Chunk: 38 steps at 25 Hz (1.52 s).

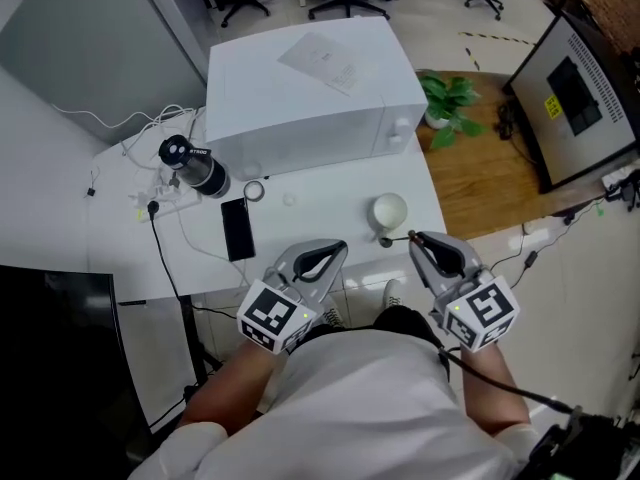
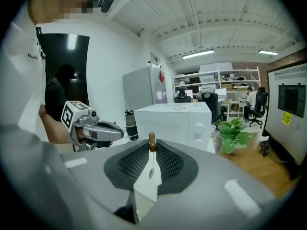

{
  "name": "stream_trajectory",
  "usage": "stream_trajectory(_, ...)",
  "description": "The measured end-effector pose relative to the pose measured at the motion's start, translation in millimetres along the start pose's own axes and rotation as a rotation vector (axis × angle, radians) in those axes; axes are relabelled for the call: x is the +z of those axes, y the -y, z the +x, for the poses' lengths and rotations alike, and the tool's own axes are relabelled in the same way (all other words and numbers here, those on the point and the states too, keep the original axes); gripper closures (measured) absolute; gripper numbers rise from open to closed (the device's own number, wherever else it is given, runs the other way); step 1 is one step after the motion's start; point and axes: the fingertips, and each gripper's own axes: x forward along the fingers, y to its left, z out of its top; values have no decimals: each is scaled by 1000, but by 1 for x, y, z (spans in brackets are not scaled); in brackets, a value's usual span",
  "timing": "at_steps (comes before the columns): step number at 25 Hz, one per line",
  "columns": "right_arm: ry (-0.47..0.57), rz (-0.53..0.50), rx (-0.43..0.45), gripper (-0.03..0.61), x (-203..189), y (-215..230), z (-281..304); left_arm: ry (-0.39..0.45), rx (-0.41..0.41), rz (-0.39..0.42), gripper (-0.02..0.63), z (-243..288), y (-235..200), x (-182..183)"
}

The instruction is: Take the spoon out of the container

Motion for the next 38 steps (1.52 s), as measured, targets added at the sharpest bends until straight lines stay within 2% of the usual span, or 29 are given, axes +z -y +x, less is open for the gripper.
stream_trajectory(5, -18, -20, 18, 526, -6, -13, -7, 32, 24, -9, 610, -11, 4, 1)
stream_trajectory(12, -15, -47, 84, 525, -15, -13, -37, 52, 96, -33, 609, -12, 34, -8)
stream_trajectory(15, -2, -51, 113, 526, -20, -6, -59, 61, 132, -70, 610, -8, 55, -12)
stream_trajectory(23, 40, -47, 171, 526, -38, 0, -134, 53, 185, -36, 610, 7, 139, -15)
stream_trajectory(31, 38, -54, 246, 525, -70, -3, -193, 50, 263, -43, 609, 6, 214, -40)
stream_trajectory(38, 34, -47, 275, 526, -82, -17, -208, 29, 284, -55, 609, -4, 234, -47)
